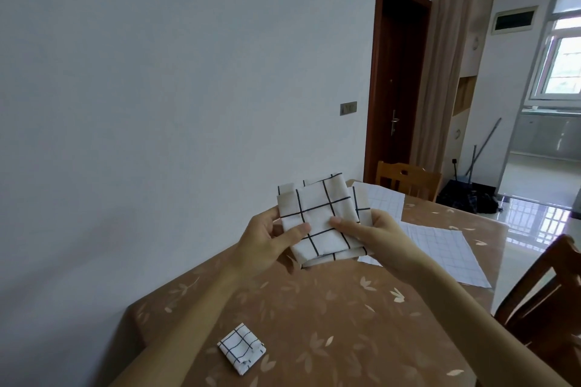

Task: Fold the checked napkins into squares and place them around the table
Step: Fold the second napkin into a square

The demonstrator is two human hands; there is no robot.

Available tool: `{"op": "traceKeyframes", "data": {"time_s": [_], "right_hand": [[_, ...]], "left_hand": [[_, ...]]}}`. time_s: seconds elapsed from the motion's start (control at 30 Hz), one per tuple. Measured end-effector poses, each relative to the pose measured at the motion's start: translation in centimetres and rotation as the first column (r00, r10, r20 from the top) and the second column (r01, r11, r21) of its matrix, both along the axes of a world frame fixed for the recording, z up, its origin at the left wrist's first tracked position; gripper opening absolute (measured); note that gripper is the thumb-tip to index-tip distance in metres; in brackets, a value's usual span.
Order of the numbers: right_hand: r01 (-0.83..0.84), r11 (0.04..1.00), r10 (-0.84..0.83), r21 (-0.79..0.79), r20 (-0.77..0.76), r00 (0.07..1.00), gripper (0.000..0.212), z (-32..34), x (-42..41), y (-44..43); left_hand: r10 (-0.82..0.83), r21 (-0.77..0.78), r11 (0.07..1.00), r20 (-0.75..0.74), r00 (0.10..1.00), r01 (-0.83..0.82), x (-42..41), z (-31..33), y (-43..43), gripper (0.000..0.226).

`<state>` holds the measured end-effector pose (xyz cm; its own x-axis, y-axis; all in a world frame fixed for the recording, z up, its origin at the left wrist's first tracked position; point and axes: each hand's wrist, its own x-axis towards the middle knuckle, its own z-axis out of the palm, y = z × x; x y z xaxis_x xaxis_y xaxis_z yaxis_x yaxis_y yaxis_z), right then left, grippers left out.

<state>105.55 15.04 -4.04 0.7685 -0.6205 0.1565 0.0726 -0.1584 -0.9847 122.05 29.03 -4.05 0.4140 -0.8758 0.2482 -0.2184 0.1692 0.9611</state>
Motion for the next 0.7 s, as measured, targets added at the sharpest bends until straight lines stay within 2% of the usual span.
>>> {"op": "traceKeyframes", "data": {"time_s": [0.13,0.23,0.33,0.47,0.57,0.7], "right_hand": [[-0.045,0.997,0.043,0.058,0.035,0.998,0.019,-0.4,0.0,0.1],[-0.107,0.988,0.096,0.111,0.101,0.99,0.012,-0.5,0.3,0.3],[-0.152,0.972,0.125,0.178,0.151,0.981,0.019,-0.6,0.5,0.4],[-0.194,0.951,0.147,0.242,0.198,0.969,0.041,-1.3,0.8,0.2],[-0.188,0.941,0.13,0.282,0.21,0.969,0.053,-1.8,1.0,-0.1],[-0.176,0.947,0.123,0.27,0.2,0.972,0.043,-2.3,0.7,-0.9]], "left_hand": [[-0.032,0.008,0.999,0.002,0.999,0.032,1.1,0.1,0.9,0.035],[-0.03,0.002,1.0,-0.038,0.999,0.03,1.6,0.0,1.2,0.027],[-0.042,-0.01,0.999,-0.128,0.991,0.041,1.8,-0.2,1.4,0.019],[-0.094,-0.036,0.995,-0.225,0.97,0.088,2.0,-0.5,1.8,0.046],[-0.107,-0.034,0.994,-0.193,0.975,0.102,1.9,-0.6,1.9,0.055],[-0.085,-0.059,0.995,-0.127,0.988,0.078,2.1,-0.9,1.8,0.04]]}}
